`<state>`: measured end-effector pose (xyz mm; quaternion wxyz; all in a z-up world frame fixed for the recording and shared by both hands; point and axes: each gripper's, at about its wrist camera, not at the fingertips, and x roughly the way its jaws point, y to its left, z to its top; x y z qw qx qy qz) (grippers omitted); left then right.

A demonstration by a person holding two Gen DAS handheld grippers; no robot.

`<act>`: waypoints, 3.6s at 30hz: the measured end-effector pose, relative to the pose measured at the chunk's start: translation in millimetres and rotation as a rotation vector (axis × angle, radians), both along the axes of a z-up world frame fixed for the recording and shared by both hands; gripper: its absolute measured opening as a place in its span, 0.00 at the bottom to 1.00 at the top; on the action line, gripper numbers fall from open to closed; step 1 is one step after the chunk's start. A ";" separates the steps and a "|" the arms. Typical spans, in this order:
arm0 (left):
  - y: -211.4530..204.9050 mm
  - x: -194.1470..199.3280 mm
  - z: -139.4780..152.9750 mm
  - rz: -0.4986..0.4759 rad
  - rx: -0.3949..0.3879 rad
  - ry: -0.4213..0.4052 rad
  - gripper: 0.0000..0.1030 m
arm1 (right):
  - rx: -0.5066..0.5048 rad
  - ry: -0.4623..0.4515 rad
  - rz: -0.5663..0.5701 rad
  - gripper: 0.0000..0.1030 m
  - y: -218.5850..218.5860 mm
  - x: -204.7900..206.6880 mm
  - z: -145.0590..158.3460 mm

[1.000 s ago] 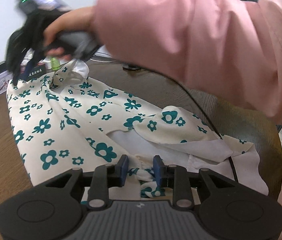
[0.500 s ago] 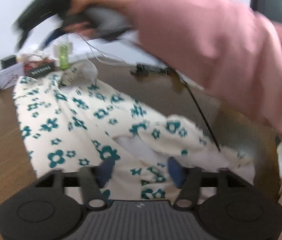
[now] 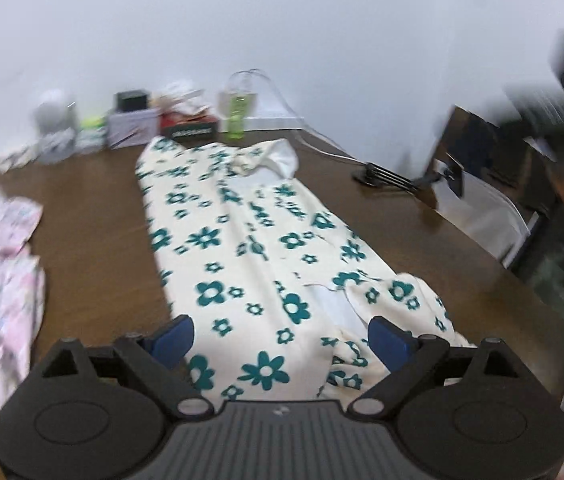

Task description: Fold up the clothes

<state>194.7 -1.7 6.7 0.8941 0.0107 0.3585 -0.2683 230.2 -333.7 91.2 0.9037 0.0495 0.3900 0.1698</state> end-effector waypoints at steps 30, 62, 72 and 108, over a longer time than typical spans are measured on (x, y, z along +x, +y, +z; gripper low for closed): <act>-44.7 22.0 44.3 -0.033 0.052 0.007 0.92 | 0.411 0.099 -0.145 0.03 -31.6 -132.9 -144.9; -246.1 279.2 -1.3 0.065 0.462 0.043 0.02 | 0.562 -0.023 0.115 0.03 -17.1 -106.7 -117.9; -55.0 264.4 36.8 0.122 -0.071 0.074 0.03 | 0.403 -0.033 0.207 0.03 42.3 -111.9 -47.9; 48.3 232.1 10.0 0.176 -0.131 0.041 0.44 | 0.444 0.190 0.253 0.38 120.7 -88.6 -79.2</act>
